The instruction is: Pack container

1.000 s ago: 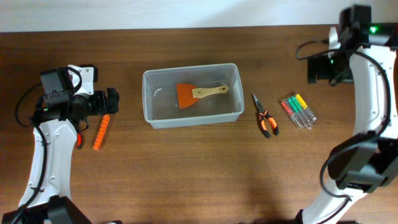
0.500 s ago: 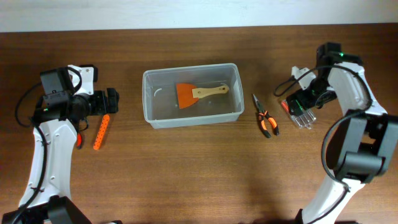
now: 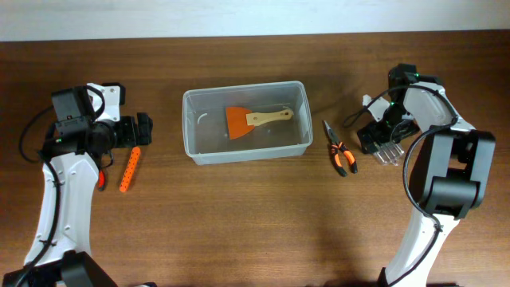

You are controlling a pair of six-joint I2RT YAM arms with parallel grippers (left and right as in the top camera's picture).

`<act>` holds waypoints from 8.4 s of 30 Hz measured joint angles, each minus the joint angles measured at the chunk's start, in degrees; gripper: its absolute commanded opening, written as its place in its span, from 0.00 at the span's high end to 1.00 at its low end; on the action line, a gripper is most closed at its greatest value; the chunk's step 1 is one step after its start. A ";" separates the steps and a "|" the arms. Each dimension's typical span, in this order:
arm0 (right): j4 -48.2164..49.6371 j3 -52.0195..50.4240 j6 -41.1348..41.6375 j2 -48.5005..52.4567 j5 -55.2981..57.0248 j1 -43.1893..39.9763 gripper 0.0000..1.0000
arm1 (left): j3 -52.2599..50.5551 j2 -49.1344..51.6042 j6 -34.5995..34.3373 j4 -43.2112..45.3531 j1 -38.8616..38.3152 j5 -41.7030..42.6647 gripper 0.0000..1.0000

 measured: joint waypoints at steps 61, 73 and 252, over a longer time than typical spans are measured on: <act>6.80 28.20 -3.85 11.63 -4.31 47.30 0.47 | 0.00 0.00 0.00 0.00 0.00 -0.02 0.01; 12.48 27.93 -11.10 11.63 -3.19 48.59 0.14 | 0.00 0.00 0.00 0.00 0.00 -0.02 0.01; -26.58 24.13 48.46 -6.43 -1.57 -7.96 0.02 | 0.39 21.68 8.24 -4.57 0.07 -20.37 0.34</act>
